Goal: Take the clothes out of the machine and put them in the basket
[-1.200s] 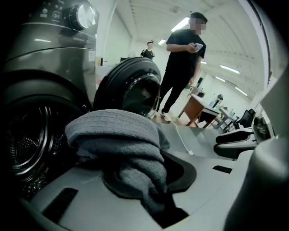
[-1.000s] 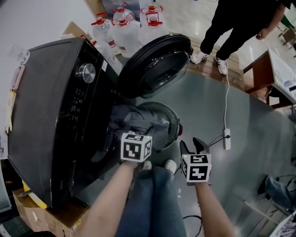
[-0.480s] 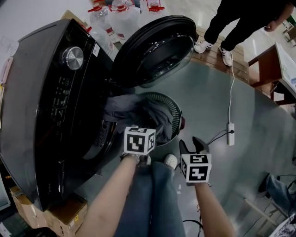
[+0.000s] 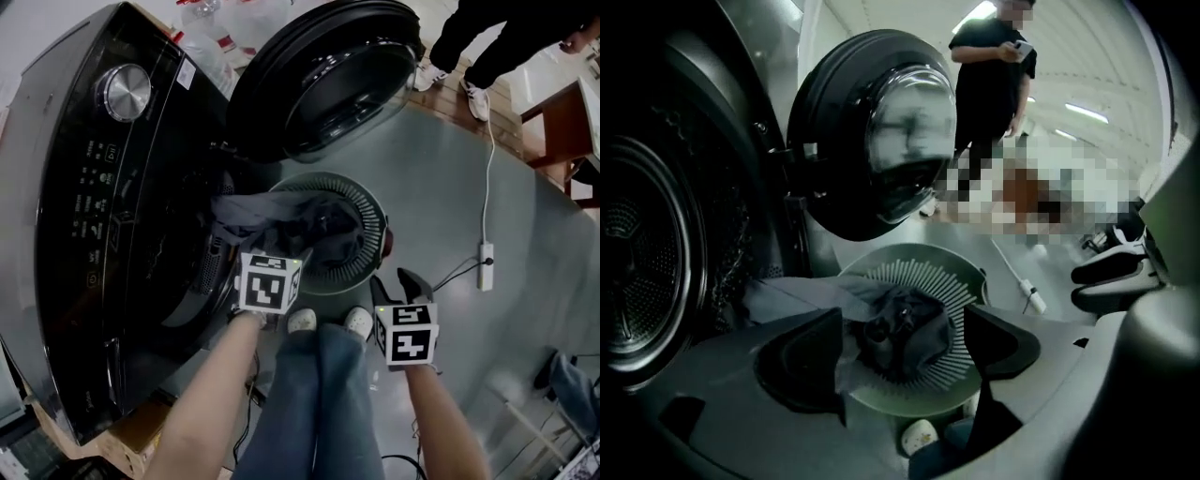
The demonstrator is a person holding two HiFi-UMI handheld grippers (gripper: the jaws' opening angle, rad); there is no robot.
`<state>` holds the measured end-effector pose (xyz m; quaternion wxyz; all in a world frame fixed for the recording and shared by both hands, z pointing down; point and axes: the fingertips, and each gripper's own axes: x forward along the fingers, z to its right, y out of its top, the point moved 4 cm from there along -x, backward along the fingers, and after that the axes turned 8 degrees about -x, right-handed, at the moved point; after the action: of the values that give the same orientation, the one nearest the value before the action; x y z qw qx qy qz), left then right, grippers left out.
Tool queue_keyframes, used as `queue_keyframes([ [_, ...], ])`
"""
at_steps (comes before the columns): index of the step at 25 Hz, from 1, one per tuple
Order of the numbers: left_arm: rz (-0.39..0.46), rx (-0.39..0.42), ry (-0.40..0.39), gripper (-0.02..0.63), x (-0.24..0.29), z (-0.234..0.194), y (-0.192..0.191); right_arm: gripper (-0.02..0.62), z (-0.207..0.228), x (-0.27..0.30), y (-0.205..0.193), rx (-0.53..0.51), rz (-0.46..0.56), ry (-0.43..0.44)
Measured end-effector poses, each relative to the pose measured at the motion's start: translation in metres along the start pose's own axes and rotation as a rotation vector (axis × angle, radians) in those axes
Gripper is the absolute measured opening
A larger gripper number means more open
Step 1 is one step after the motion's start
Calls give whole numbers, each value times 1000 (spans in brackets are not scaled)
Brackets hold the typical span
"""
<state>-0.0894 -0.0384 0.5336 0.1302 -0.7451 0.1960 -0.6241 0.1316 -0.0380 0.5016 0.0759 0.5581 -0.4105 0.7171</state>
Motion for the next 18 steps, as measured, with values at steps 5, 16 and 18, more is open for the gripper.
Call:
queue_keyframes([
  [5,-14,106,137,442,4,-45,-10,204,-10,24,3,-4,-2,23],
  [16,-162,362,385,529,37,-139,-39,204,-43,77,8,-36,-14,84],
  [18,-181,427,390,531,46,-147,-42,204,-48,87,5,-46,-21,91],
])
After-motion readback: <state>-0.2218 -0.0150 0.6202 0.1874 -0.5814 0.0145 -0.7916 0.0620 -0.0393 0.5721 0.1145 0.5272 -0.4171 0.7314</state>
